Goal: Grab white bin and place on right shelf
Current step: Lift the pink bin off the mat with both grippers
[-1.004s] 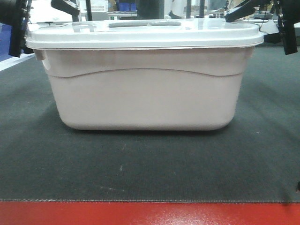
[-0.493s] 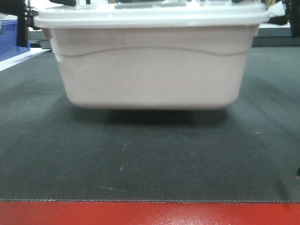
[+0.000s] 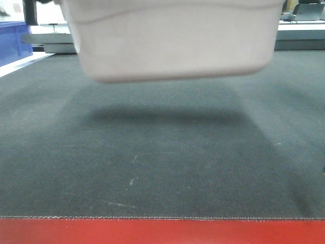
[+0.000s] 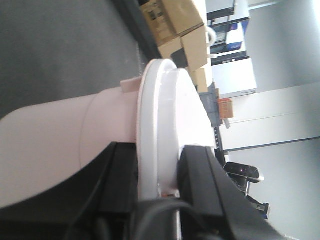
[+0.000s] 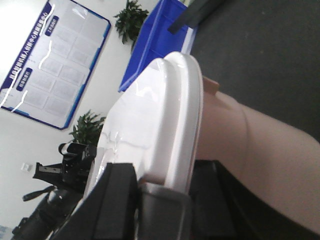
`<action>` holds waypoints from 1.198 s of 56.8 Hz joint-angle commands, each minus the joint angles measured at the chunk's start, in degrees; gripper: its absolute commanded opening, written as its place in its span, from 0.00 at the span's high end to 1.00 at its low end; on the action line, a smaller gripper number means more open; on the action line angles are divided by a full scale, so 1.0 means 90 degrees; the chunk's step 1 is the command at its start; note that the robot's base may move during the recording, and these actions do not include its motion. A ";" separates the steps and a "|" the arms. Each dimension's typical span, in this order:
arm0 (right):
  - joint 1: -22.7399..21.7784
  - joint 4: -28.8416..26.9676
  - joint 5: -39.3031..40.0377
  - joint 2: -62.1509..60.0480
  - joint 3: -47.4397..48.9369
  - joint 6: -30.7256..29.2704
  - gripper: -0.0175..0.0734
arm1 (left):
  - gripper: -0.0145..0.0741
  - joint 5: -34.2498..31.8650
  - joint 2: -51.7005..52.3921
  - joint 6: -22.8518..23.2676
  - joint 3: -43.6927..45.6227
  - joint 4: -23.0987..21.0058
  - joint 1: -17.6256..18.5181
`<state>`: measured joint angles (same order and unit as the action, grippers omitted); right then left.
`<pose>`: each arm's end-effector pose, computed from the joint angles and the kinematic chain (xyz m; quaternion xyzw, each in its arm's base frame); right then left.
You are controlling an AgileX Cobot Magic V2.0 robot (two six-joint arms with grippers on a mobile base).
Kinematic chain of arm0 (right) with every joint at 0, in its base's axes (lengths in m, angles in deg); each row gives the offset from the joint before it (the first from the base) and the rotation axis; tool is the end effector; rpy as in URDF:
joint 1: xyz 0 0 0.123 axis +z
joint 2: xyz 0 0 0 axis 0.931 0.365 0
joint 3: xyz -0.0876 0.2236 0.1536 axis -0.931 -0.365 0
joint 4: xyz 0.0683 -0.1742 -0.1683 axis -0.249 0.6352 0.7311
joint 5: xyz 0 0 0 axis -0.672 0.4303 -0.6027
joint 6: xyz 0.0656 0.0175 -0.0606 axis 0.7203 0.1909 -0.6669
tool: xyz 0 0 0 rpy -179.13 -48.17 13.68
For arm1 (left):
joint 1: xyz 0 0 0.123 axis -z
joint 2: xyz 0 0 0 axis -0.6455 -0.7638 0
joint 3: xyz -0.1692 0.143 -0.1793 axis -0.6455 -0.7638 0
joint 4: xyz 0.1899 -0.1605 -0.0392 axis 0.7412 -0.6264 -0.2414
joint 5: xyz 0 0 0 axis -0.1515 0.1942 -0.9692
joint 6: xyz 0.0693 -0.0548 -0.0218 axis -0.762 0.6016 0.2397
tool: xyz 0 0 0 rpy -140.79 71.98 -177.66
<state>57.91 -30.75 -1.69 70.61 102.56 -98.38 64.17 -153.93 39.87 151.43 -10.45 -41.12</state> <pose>0.3678 0.0097 0.3482 0.0801 0.7355 0.5475 0.3910 0.4116 -0.0733 0.3296 -0.0772 0.7100 -0.6428 0.2770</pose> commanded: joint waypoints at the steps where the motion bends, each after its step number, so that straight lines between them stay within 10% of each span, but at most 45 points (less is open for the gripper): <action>1: 0.0229 -0.1116 -0.1951 -0.0611 0.0194 -0.0071 0.73 | 0.98 0.1603 0.0621 0.0062 0.0218 -0.0440 0.0367; 68: 0.0242 -0.1196 -0.1920 -0.1500 0.0200 0.0066 0.73 | 0.98 0.1603 0.2051 0.0219 0.0218 -0.0421 0.0367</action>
<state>57.72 -36.36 -0.65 60.21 102.56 -98.17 60.72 -138.96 41.80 151.43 -12.19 -41.13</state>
